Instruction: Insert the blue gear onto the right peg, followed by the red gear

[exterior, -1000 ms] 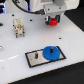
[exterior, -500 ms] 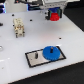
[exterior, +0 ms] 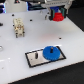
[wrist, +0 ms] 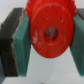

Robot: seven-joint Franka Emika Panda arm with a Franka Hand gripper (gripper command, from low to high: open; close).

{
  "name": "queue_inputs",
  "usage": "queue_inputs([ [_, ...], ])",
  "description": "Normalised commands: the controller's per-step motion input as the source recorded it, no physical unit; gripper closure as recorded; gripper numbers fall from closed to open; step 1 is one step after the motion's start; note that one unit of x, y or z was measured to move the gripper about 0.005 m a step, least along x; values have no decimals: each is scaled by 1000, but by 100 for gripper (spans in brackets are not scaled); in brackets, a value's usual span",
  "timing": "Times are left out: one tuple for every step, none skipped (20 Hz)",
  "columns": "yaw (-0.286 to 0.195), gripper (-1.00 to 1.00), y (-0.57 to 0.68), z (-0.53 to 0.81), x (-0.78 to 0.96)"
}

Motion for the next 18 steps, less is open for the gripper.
queue_inputs([
  [0,100,-13,385,830],
  [0,100,-13,406,855],
  [0,100,-23,401,848],
  [0,100,-31,360,851],
  [0,100,-59,348,855],
  [0,100,-87,347,817],
  [0,100,-112,307,794],
  [0,100,-99,294,783],
  [0,100,-126,277,778],
  [0,100,-178,260,764],
  [0,100,-203,243,750],
  [0,100,-232,227,733],
  [0,100,-224,226,741],
  [0,100,-264,201,695],
  [0,100,-224,189,742],
  [0,100,-198,192,766],
  [0,100,-184,164,767],
  [0,100,-220,141,756],
])
